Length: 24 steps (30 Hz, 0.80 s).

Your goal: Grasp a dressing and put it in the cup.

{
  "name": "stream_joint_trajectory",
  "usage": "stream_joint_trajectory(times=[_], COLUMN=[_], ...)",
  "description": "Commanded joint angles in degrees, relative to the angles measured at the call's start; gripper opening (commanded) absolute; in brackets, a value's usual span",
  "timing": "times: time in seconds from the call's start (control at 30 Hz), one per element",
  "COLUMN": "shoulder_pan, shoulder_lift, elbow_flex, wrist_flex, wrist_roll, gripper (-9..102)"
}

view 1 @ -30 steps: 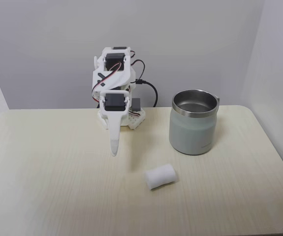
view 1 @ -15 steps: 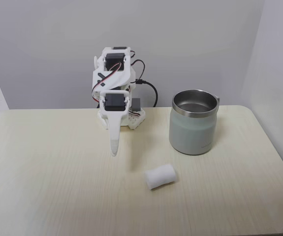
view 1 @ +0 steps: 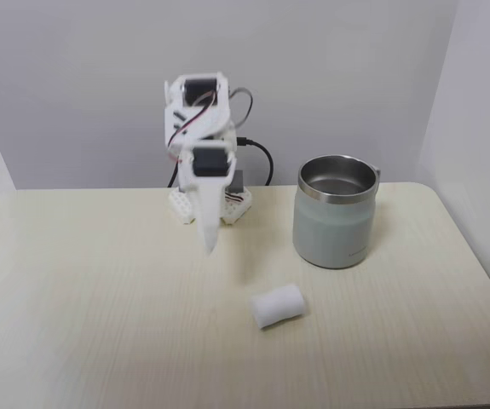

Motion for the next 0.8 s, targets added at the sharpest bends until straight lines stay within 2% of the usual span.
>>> stream_joint_trajectory(times=[0.0,0.27,0.47,0.77], shoulder_pan=[-1.23,-7.91,-12.57,-17.40], shoulder_lift=[13.01,38.23,52.47,69.96], elbow_flex=[13.10,38.50,42.54,42.19], wrist_flex=[3.87,20.04,19.60,11.34], wrist_roll=[-1.58,-3.08,-0.70,2.46], gripper=[0,14,18,22])
